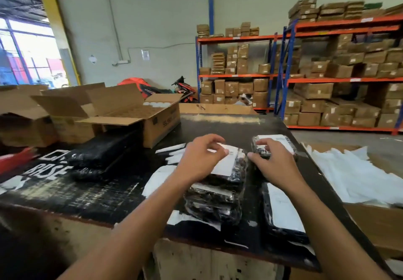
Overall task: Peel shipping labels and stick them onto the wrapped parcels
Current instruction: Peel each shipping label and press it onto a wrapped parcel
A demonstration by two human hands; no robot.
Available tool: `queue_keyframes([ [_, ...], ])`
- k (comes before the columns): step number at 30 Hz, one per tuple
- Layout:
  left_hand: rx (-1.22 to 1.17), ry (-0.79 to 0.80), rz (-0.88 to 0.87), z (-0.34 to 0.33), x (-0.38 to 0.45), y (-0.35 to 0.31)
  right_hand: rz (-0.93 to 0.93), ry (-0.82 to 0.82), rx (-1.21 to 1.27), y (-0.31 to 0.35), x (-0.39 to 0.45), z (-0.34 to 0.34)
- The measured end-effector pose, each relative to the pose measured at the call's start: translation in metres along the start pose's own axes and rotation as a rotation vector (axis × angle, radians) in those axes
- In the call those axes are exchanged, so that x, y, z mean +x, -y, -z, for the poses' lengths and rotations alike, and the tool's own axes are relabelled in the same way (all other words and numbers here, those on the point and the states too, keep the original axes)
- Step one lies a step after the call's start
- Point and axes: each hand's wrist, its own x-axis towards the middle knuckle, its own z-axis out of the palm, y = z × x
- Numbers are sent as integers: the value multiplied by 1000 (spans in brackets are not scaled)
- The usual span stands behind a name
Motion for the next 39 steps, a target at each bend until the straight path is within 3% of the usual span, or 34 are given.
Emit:
queue_keyframes([
  [2, 75, -103, 89, 41, -5, 26, 82, 47, 48, 36, 8, -24],
  [8, 176, -165, 357, 115, -18, 117, 226, 253, 259, 124, 8, -126],
  [14, 224, -103, 477, 123, -14, 205, 115, 375, 211, 115, 15, -240],
  [19, 213, -44, 535, 128, 4, 264, -48, 241, 130, 83, 31, -296],
  [23, 232, -45, 497, 128, 31, 296, -137, 245, 43, 67, 39, -320],
  [34, 143, 185, 242, 99, 80, 324, -450, 88, -18, 49, 44, -325],
  [39, 95, 284, 245, 97, 84, 336, -504, -53, 20, 57, 47, -325],
])
